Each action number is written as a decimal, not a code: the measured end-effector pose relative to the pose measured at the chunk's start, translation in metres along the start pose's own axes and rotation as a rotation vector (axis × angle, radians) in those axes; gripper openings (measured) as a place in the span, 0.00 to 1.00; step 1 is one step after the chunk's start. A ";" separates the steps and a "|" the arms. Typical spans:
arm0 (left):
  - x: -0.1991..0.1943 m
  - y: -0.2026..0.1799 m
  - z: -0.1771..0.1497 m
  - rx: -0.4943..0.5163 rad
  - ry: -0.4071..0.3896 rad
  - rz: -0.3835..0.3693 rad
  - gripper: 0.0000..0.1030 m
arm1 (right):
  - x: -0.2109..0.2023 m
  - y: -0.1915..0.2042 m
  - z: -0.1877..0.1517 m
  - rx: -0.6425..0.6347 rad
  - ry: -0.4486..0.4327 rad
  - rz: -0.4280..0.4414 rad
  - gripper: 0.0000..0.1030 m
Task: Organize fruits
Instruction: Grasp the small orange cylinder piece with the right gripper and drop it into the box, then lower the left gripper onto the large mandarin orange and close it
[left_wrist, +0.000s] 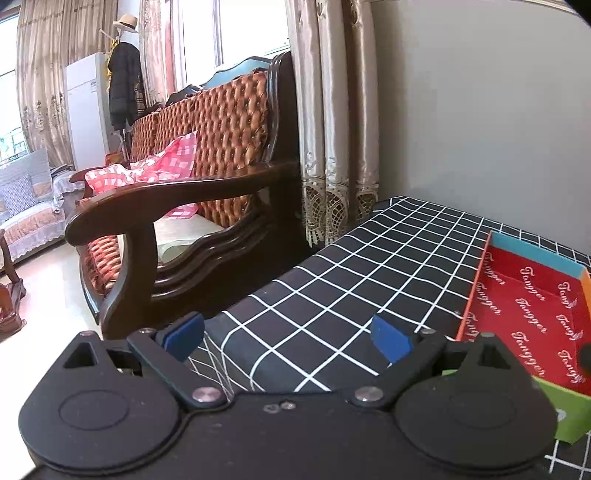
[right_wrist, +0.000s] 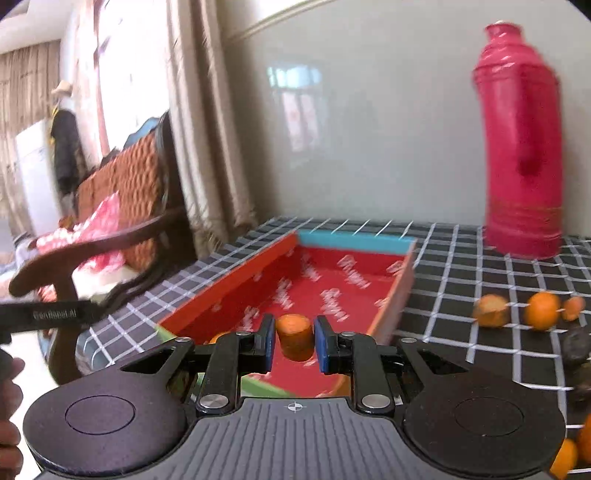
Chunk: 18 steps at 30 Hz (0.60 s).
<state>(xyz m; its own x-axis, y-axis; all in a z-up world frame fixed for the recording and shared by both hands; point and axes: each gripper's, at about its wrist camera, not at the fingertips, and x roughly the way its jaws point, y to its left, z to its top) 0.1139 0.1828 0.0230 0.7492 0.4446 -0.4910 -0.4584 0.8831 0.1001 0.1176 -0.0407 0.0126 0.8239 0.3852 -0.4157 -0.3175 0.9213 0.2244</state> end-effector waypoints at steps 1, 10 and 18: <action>0.001 0.001 0.000 0.002 0.001 0.003 0.88 | 0.005 0.002 -0.001 -0.004 0.009 0.003 0.22; 0.002 -0.003 0.001 0.000 0.018 -0.013 0.88 | -0.023 -0.010 -0.002 0.038 -0.087 -0.058 0.79; -0.026 -0.043 -0.005 0.088 -0.069 -0.120 0.88 | -0.080 -0.052 0.009 0.094 -0.246 -0.367 1.00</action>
<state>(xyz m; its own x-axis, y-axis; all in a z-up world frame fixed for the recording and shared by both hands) 0.1119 0.1327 0.0274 0.8283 0.3419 -0.4439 -0.3223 0.9388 0.1216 0.0720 -0.1200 0.0422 0.9648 -0.0002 -0.2631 0.0506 0.9815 0.1849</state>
